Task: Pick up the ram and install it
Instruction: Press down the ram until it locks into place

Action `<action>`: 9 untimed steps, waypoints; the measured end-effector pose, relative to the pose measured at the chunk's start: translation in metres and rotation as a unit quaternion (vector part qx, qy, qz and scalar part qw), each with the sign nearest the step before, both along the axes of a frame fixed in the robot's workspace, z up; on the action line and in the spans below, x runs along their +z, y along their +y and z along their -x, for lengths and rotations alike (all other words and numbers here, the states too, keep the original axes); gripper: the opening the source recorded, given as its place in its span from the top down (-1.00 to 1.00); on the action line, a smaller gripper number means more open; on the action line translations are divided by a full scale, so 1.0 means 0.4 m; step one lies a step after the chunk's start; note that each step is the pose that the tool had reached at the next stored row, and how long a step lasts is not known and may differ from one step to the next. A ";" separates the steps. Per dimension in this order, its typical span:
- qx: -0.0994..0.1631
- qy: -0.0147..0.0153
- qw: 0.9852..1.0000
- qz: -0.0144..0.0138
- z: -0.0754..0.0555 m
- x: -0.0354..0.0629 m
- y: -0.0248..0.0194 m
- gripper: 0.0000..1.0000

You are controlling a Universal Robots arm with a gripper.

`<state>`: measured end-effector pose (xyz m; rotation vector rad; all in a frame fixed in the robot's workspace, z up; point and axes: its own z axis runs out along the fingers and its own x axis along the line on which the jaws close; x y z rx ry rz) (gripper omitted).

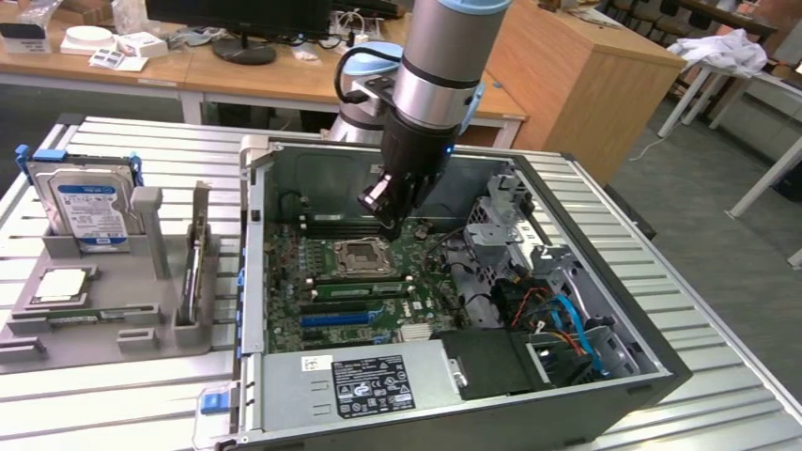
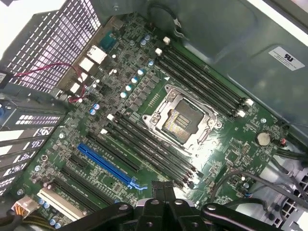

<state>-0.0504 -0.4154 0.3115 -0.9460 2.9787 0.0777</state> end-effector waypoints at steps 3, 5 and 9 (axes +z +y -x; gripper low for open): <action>-0.008 0.000 1.000 0.000 0.000 0.000 0.000 0.79; -0.025 0.000 1.000 0.000 0.000 0.000 0.000 0.79; -0.056 0.000 0.998 0.000 0.000 0.001 0.000 0.79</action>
